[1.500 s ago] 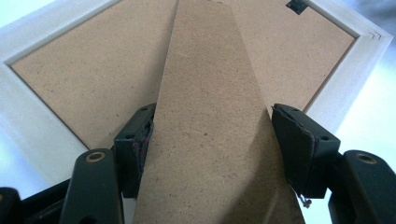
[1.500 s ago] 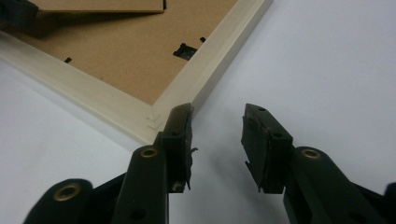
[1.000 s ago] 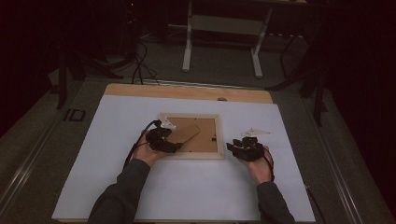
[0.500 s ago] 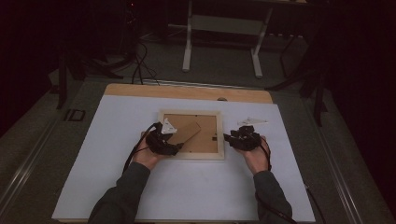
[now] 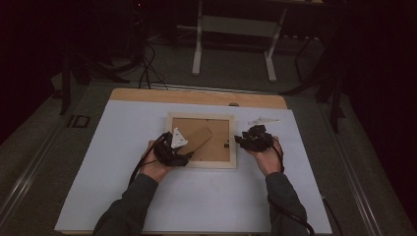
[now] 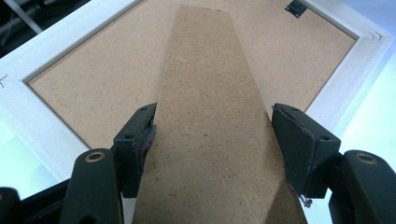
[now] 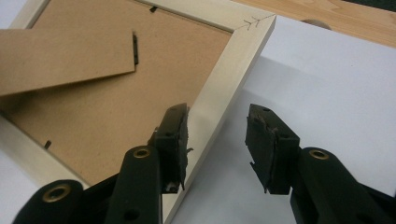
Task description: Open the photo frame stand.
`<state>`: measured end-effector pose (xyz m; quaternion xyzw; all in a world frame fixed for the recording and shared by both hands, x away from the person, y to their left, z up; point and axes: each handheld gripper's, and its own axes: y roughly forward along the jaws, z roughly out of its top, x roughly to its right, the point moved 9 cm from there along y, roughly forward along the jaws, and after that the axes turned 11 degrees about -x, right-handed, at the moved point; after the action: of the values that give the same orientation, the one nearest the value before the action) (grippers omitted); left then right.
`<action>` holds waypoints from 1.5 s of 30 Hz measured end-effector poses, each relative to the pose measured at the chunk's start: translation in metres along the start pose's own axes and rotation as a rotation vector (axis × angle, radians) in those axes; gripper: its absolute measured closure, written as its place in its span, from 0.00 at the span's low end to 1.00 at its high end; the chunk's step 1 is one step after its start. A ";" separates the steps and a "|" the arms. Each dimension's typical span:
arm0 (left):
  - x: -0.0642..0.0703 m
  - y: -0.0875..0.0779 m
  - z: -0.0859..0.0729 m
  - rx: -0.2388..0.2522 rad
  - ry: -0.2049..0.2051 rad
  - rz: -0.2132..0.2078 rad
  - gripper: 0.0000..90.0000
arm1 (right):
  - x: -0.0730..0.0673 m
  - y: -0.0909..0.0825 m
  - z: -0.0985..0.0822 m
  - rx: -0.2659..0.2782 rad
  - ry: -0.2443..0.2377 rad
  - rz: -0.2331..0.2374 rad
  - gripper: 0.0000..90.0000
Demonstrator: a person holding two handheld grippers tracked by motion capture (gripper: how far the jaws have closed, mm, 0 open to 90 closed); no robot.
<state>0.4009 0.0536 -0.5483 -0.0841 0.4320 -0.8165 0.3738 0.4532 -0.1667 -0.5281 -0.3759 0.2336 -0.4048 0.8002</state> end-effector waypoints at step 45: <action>0.007 -0.009 -0.003 0.100 0.058 0.045 0.40 | 0.011 0.021 0.020 0.006 0.207 0.271 0.65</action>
<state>0.3900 0.0539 -0.5446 -0.0318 0.4031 -0.8307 0.3828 0.4825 -0.1596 -0.5335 -0.2948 0.3622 -0.3305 0.8202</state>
